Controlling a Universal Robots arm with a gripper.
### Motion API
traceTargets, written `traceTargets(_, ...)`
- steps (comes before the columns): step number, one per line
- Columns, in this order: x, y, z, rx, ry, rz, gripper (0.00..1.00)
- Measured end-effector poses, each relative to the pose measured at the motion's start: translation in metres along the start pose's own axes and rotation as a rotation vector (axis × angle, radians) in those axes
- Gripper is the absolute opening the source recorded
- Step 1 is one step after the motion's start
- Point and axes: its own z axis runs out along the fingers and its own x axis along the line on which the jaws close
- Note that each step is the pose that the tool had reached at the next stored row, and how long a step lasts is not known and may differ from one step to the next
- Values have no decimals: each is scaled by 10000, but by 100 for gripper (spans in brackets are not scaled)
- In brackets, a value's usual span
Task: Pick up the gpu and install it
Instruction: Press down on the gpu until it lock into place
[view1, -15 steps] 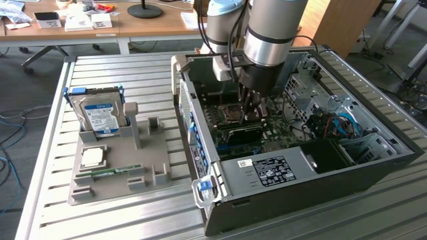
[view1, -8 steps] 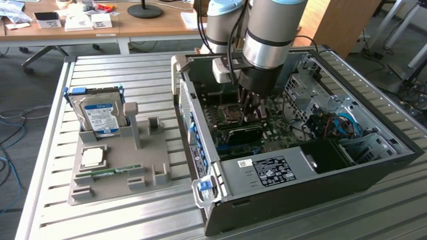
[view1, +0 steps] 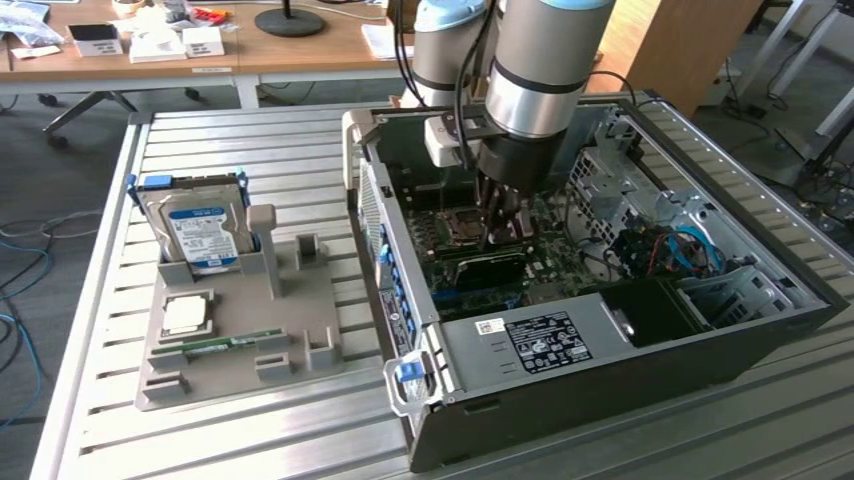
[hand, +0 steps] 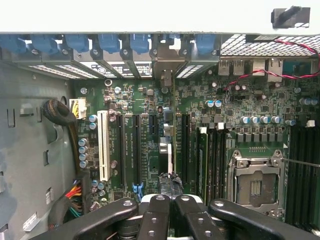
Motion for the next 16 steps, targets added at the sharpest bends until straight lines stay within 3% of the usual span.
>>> traceTargets(16,1,2,38,0,0,-1,11)
